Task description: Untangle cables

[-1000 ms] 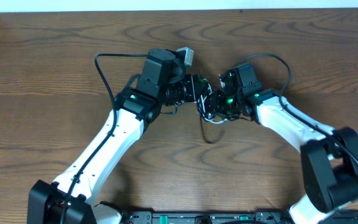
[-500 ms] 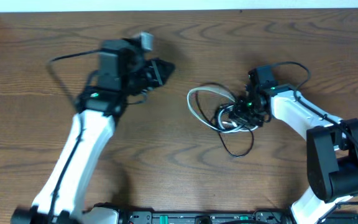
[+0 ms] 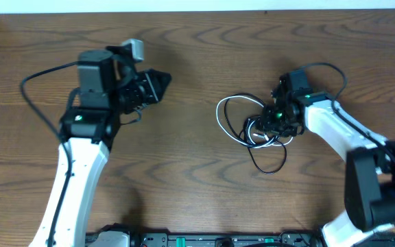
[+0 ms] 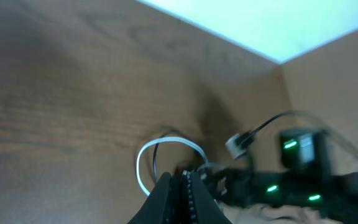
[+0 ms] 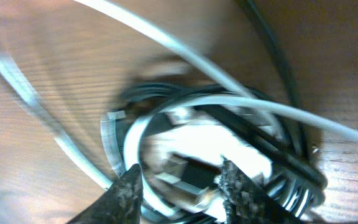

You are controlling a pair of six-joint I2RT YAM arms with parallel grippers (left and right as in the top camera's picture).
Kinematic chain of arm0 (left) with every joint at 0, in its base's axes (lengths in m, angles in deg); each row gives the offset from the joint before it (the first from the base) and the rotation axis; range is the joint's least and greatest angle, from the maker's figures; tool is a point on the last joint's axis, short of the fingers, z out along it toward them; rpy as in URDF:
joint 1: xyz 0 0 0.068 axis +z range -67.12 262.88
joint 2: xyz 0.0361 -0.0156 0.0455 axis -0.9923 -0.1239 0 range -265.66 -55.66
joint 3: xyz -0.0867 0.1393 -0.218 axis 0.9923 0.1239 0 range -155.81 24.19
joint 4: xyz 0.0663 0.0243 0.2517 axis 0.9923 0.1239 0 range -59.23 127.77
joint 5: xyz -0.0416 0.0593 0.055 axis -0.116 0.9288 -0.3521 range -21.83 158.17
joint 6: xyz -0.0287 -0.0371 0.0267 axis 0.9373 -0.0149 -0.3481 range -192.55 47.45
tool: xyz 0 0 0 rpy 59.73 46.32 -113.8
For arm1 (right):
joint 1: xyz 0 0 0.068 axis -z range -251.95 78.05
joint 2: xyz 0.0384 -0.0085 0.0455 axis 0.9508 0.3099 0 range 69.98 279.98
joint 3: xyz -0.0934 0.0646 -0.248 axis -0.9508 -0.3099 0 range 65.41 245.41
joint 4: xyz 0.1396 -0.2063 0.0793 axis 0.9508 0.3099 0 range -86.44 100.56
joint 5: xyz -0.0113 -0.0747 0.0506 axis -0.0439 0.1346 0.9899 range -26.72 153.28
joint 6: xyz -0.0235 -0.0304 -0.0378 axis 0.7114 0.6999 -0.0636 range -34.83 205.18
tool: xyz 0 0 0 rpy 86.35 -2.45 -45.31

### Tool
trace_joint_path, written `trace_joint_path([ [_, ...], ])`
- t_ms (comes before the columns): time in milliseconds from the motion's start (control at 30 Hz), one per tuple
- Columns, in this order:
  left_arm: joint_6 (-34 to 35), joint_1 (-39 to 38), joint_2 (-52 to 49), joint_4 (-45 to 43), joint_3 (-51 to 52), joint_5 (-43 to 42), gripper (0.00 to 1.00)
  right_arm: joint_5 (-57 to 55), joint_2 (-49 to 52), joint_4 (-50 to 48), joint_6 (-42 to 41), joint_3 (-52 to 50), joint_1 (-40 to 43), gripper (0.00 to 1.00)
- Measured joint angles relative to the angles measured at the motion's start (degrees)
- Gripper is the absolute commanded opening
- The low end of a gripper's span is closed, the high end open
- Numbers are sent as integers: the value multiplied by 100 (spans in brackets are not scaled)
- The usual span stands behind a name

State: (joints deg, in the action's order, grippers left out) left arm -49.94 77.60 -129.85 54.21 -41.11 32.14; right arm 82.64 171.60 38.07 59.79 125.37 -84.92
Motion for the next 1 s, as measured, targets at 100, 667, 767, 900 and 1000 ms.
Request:
trace_joint_path([
  [100, -83, -229, -271, 66, 0, -2, 7, 122, -501, -114, -4, 7, 0, 41],
  [667, -190, -951, -1390, 101, 2, 831, 7, 295, -396, 291, 1615, 72, -1038, 31],
  [767, -190, -846, -1390, 101, 2, 920, 7, 238, -376, 424, 2404, 72, -1231, 31],
  [900, -190, -828, -1390, 149, 2, 942, 7, -144, -168, 522, 3049, 72, -1368, 31],
  [1000, -190, -826, -1390, 162, 2, 942, 8, -498, 26, 632, 3213, 72, -1386, 32],
])
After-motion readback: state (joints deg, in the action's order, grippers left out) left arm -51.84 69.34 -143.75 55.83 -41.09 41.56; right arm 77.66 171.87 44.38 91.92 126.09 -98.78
